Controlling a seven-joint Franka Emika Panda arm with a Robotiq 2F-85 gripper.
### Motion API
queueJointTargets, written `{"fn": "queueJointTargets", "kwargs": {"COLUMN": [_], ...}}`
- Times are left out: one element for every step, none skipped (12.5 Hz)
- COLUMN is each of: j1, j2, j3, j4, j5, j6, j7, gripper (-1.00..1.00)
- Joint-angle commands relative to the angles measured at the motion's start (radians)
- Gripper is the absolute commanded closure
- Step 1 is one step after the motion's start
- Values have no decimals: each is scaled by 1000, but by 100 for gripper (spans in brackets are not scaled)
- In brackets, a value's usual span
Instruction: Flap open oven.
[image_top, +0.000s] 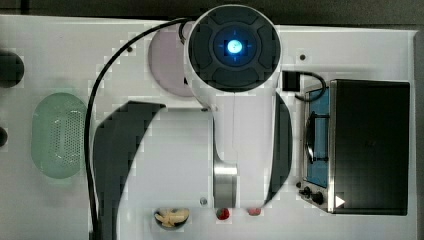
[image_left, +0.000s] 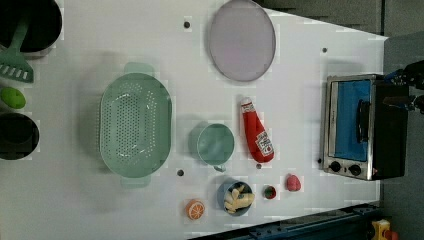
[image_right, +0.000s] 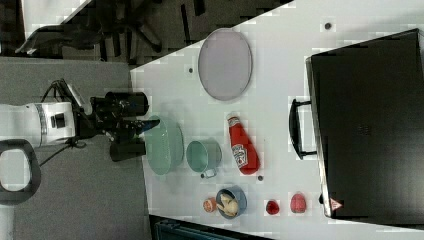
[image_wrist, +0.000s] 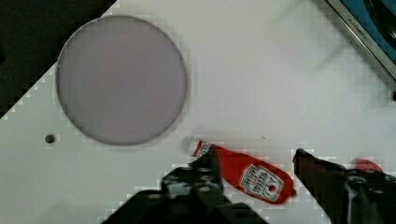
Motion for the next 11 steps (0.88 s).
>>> {"fn": "queueJointTargets", "kwargs": {"j1": [-27, -27, -27, -27, -27, -27, -26, -26, -27, -28, -30], "j2": [-237, -237, -237, -237, -237, -237, -237, -237, -237, -236, -235], "j3": [-63, -63, -63, -62, -61, -61, -60, -61, -63, -66, -74], "j4": [-110, -110, -110, -110, -110, -110, -111, -111, -113, -117, -127], "j5": [24, 24, 24, 24, 24, 24, 24, 24, 24, 23, 22], "j6": [-158, -158, -158, -158, -158, -158, -158, -158, -158, -157, -157], "j7": [93, 93, 93, 93, 93, 93, 93, 93, 92, 92, 90], "gripper": [-58, -80, -99, -100, -100, -90, -65, -39, -14, 8, 32]}}
